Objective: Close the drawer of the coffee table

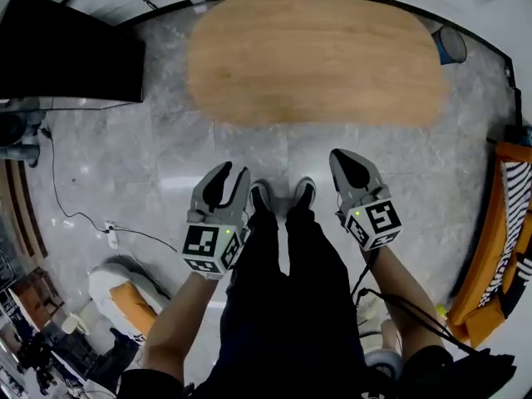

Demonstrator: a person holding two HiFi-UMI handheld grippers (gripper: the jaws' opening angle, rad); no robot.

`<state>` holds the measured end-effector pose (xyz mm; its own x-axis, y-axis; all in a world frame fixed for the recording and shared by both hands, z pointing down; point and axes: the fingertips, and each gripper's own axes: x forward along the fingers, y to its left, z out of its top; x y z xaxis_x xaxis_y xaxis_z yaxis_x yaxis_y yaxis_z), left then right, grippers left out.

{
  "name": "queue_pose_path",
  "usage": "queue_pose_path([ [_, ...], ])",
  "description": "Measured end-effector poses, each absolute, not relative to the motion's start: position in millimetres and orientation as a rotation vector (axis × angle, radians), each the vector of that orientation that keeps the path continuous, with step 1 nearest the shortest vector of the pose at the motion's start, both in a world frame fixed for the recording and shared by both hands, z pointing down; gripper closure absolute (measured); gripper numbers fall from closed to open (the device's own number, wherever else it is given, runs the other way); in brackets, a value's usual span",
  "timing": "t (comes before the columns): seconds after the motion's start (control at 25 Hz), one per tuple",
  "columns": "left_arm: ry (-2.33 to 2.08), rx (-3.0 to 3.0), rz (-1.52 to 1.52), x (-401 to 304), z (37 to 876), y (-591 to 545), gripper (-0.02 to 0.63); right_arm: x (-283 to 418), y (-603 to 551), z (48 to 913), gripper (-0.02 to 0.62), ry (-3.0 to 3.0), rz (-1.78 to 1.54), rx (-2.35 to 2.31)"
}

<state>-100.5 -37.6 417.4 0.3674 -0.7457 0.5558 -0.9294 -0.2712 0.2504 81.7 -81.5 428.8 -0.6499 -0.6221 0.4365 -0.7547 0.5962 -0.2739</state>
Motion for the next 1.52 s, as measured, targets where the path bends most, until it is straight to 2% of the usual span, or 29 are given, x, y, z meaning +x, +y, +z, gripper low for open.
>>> queue_pose_path([
  [0.44, -1.558, 2.269, 0.084, -107.2, 198.9, -46.9, 0.507, 54.5, -85.2, 195.7, 0.594, -2.743, 0.335, 1.262],
  [0.68, -1.590, 2.448, -0.015, -103.9, 121.8, -46.1, 0.603, 52.9, -80.9, 120.3, 0.594, -2.799, 0.180, 1.306],
  [0.96, -1.623, 2.529, -0.085, -112.1, 82.3, -31.9, 0.604, 45.4, -54.3, 77.5, 0.594, -2.800, 0.003, 1.357],
  [1.52, -1.595, 2.591, -0.086, -99.4, 70.0, -45.3, 0.604, 56.5, -63.8, 60.7, 0.594, -2.867, 0.073, 1.450],
])
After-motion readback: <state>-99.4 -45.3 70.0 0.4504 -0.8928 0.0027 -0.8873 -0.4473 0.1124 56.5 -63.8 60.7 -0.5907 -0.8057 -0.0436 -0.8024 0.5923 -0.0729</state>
